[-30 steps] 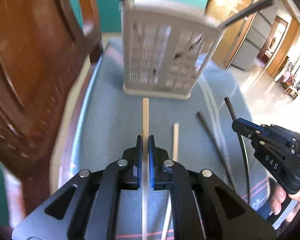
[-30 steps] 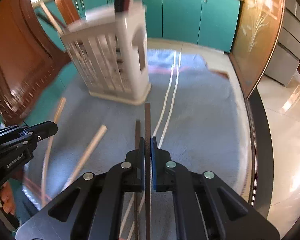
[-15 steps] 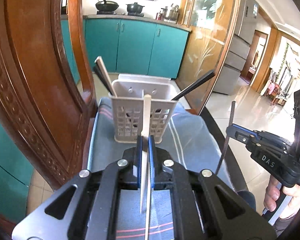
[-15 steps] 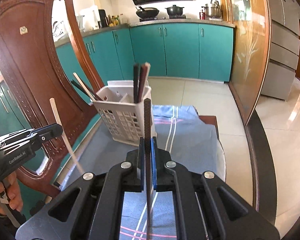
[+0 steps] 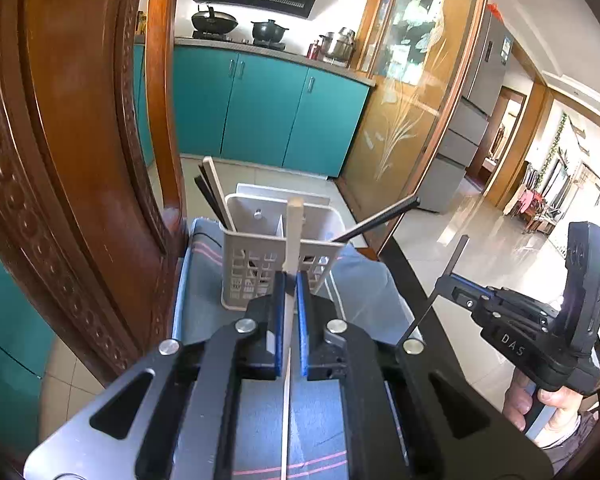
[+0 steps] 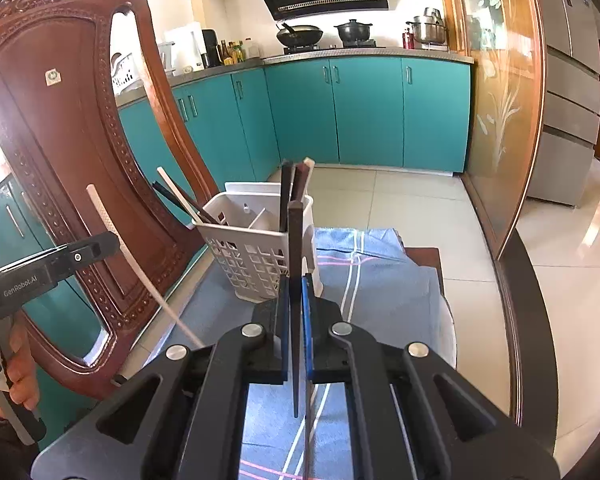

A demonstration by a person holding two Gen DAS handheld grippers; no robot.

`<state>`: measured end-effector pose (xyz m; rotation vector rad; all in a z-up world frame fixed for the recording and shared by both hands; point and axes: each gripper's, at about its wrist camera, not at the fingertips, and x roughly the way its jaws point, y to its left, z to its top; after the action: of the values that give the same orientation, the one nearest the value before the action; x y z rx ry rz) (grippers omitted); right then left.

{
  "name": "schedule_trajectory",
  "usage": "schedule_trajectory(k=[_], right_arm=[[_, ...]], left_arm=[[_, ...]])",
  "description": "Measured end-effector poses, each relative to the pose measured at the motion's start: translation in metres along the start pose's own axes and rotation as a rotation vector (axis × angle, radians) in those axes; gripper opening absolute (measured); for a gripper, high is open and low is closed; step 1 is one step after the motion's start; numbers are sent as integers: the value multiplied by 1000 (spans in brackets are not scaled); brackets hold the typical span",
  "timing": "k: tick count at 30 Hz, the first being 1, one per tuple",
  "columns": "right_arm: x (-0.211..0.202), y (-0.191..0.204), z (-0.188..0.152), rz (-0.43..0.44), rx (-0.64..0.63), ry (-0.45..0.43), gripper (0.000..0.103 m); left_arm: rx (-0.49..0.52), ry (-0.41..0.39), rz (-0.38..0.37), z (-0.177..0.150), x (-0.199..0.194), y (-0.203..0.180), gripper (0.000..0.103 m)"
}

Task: Organize utensils
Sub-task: 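Lift both chopsticks into the white basket and open both tools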

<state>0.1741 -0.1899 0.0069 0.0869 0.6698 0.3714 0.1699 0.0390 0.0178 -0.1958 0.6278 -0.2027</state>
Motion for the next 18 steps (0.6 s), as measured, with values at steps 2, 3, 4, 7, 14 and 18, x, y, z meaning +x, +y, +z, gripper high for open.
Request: schedule_trajectory(k=[2,3,4,7,14,18], right_arm=[[-4,1,5,12,3,-16,7],[-7,3,7,17,1,-25,7],[-11,4,11,24,-1,-37,7],[-22,8,32,58,-6,-79,7],[-50,13,97,88,36,-264,7],[-49,11,124,79,90,-365,7]], left_arm=[[-8,-5,-8,2,-1,2,6],[-11,-11,-9,4,-3,1,6],[-9,-19,-13,6,-5,0,6],[12,-51,-20,16,-13,-6,6],[26,-188,7,73,-30,-18,6],[-23,-345,83,107,-36,-17,6]])
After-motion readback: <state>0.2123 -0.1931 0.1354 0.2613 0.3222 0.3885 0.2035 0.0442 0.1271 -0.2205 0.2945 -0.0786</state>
